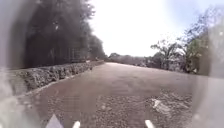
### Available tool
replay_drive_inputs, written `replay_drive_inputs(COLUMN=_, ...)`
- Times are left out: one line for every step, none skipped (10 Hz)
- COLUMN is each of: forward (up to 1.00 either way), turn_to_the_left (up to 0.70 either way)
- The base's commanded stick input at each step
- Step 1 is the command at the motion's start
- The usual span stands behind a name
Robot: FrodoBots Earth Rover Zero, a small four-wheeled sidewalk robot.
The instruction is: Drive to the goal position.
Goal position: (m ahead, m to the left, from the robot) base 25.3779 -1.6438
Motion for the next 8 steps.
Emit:
replay_drive_inputs(forward=0.85, turn_to_the_left=0.0)
replay_drive_inputs(forward=0.85, turn_to_the_left=0.0)
replay_drive_inputs(forward=0.85, turn_to_the_left=0.0)
replay_drive_inputs(forward=0.85, turn_to_the_left=0.0)
replay_drive_inputs(forward=0.85, turn_to_the_left=0.0)
replay_drive_inputs(forward=0.85, turn_to_the_left=0.0)
replay_drive_inputs(forward=0.85, turn_to_the_left=0.0)
replay_drive_inputs(forward=0.85, turn_to_the_left=0.0)
